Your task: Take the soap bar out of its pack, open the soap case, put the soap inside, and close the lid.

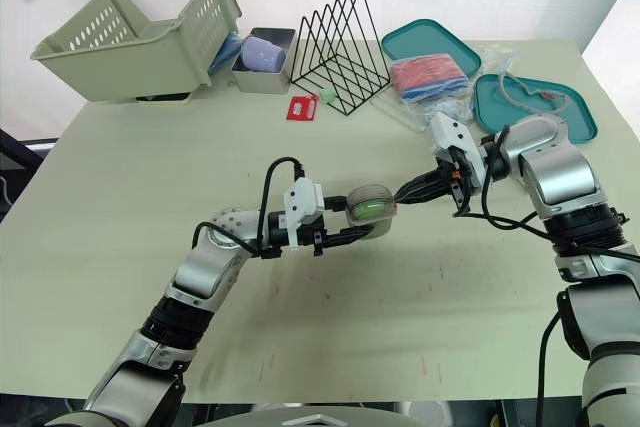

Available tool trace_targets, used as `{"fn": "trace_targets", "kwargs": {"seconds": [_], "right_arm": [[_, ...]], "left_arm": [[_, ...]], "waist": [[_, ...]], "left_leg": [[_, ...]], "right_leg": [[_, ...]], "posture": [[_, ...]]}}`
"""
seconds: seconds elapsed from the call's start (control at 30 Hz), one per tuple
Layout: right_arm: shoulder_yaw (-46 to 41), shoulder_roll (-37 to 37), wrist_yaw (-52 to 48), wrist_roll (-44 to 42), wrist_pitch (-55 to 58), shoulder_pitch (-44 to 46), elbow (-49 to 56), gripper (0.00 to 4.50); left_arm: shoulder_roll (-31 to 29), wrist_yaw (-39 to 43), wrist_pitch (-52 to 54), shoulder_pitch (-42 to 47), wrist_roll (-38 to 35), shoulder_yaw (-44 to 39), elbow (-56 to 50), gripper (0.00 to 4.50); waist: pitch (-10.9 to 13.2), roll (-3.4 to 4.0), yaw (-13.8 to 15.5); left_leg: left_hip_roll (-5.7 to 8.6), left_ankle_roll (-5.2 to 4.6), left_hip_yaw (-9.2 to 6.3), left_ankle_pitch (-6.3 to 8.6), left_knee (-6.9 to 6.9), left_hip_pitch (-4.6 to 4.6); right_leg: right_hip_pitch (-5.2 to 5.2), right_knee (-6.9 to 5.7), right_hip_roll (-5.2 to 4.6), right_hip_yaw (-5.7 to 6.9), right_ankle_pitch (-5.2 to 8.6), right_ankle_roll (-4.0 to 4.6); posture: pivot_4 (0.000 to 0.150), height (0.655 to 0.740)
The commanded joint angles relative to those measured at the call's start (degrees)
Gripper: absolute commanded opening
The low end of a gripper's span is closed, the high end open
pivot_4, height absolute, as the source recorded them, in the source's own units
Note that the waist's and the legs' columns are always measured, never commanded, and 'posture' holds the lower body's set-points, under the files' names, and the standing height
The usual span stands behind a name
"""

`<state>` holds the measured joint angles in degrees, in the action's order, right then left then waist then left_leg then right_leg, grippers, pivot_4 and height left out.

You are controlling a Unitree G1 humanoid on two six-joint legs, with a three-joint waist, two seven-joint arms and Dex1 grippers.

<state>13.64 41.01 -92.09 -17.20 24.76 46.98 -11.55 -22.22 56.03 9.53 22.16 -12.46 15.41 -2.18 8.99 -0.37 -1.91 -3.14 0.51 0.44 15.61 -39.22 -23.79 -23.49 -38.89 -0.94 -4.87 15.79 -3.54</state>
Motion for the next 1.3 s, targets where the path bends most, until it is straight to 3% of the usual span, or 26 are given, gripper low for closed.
{"fn": "trace_targets", "kwargs": {"seconds": [0.03,0.67,1.03,1.3], "right_arm": [[-0.82,0.01,-0.21,-1.06,0.03,0.84,2.22,0.05],[-1.74,-0.01,0.32,0.79,-3.09,5.47,-5.35,0.05],[-2.26,-0.67,0.34,-5.91,5.50,3.08,6.61,0.05],[-1.66,-1.59,2.77,-5.91,5.69,1.75,8.02,0.05]], "left_arm": [[0.07,0.09,-0.86,0.52,-0.43,-0.32,-2.38,2.00],[0.08,0.43,-1.12,0.99,-0.37,-0.31,-1.75,2.00],[0.11,0.14,-1.08,0.78,-0.25,-0.06,-2.05,2.00],[0.17,-0.10,-1.13,0.71,-0.21,0.03,-2.26,2.00]], "waist": [[0.00,0.00,0.00],[0.00,0.00,-0.02],[0.00,0.00,0.03],[0.00,0.00,0.06]], "left_leg": [[0.00,0.00,0.00,0.00,0.00,0.00],[0.00,0.00,0.01,0.00,0.00,0.00],[0.00,0.00,-0.02,0.00,0.00,0.00],[0.00,0.00,-0.01,0.00,0.00,0.00]], "right_leg": [[0.00,0.00,0.00,0.00,0.00,0.00],[0.00,0.01,0.00,0.00,0.00,0.00],[0.00,0.00,0.00,0.01,0.00,0.00],[0.00,0.00,0.00,0.01,0.00,0.00]], "posture": [[0.150,0.7400],[0.150,0.7400],[0.150,0.7400],[0.150,0.7400]]}}
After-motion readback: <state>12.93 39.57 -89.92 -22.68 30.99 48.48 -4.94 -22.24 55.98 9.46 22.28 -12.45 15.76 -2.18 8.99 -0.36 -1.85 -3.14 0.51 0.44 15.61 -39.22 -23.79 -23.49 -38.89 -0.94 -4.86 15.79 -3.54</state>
